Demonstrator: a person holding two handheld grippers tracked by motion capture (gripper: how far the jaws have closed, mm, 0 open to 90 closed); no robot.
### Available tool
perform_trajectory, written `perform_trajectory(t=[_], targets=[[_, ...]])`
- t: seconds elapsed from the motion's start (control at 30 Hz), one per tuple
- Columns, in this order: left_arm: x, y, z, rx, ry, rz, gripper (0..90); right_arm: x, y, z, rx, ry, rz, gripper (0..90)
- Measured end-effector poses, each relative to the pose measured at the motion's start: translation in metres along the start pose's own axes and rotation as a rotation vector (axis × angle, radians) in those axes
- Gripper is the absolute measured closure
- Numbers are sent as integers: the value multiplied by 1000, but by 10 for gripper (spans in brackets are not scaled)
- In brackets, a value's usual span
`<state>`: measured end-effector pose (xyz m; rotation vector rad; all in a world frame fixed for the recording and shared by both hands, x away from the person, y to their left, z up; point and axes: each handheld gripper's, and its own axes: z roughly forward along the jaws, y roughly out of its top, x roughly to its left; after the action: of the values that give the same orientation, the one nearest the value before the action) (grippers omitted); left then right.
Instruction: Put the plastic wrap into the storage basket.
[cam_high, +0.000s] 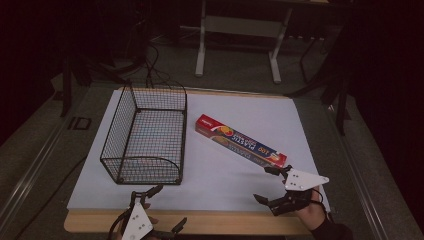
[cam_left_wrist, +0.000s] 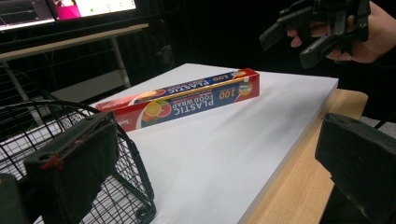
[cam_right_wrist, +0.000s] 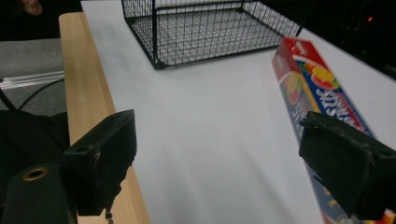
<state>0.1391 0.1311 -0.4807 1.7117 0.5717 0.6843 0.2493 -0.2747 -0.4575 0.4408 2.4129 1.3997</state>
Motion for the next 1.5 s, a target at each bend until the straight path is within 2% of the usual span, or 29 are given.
perform_trajectory(t=[0.13,0.37,0.53,0.57,0.7,1.03,1.13,1.17,1.23,1.5], targets=[[0,0,1,0,-2,-3,1,-1,6,-2,1,-2,-6,112],[0,0,1,0,-6,-4,2,-10,23,-6,16,-43,-35,112],[0,-1,2,4,-11,-3,1,-18,32,-6,7,-54,-29,112],[0,-1,2,4,-11,-4,1,-22,35,-5,9,-74,-25,113],[1,-1,2,2,-11,-7,2,-27,38,-3,15,-86,-21,112],[1,-1,3,6,-15,-5,2,-57,47,12,35,-96,23,95],[1,-1,3,4,-14,-6,2,-60,49,13,34,-98,25,95],[1,-1,3,3,-14,-6,1,-68,53,17,45,-97,31,95],[1,-1,3,3,-15,-6,2,-72,55,21,56,-92,37,95],[1,-1,2,3,-15,-4,1,-84,57,42,111,-87,42,95]])
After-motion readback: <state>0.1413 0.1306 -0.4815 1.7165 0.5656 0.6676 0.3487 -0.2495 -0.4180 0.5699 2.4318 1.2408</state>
